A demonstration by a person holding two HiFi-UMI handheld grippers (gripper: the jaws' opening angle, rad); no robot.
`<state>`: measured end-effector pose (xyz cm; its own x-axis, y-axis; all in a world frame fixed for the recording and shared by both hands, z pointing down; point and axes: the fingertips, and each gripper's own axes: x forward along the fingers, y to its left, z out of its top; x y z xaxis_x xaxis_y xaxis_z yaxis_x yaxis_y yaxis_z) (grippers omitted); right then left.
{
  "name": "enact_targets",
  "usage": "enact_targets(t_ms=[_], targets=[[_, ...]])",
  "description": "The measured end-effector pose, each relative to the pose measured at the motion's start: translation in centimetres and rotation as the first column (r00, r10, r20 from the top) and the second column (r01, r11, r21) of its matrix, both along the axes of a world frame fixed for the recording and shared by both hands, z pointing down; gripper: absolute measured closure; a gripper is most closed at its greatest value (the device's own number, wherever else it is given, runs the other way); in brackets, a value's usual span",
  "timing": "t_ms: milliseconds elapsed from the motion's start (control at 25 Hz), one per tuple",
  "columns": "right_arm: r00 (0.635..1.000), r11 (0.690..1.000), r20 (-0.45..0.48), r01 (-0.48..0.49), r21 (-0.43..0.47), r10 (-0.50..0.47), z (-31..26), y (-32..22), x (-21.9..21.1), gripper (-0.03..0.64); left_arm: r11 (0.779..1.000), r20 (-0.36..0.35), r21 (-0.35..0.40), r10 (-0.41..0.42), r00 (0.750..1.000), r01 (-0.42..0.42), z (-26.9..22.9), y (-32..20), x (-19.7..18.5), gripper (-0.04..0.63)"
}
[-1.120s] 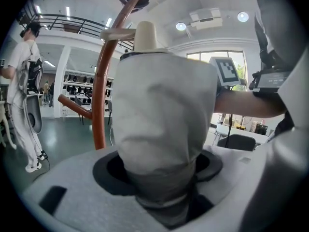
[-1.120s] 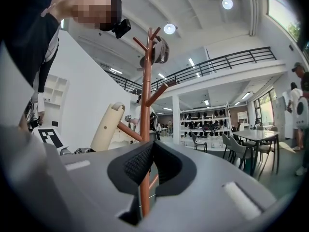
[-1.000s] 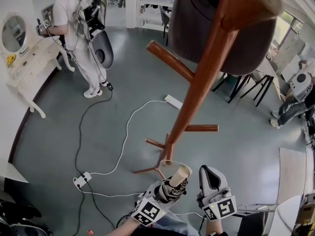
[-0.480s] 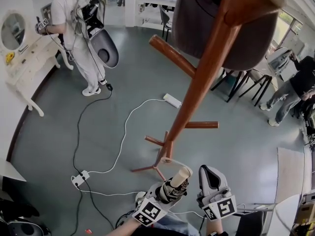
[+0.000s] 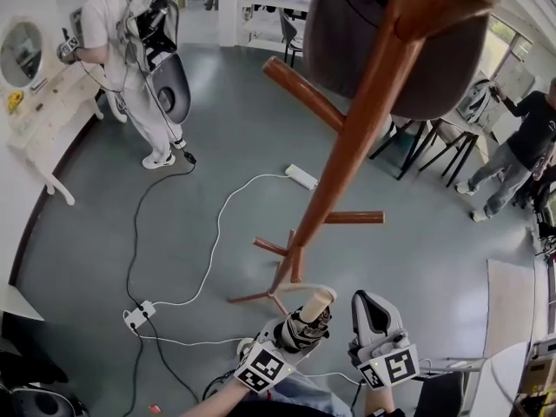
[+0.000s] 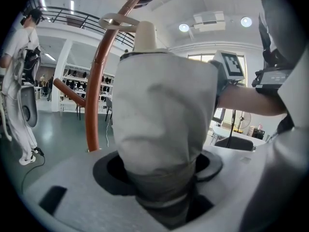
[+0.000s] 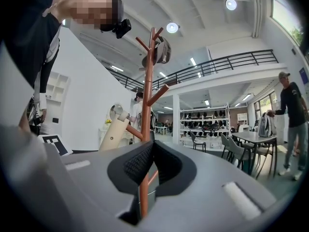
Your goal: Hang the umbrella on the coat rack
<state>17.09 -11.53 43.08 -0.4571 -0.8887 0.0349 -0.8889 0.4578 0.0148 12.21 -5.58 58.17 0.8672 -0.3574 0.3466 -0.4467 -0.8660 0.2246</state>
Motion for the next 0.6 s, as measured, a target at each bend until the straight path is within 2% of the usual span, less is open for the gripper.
enact_targets(t_ms=[600], targets=[[1.0,1.0,0.016,-0.003,0.004,0.003,-0.1,-0.2,-0.1,0.613,0.998,-0.001,0.059,-0.005,1.0,0.005,-1.7,-2.4,-0.4,0.296]])
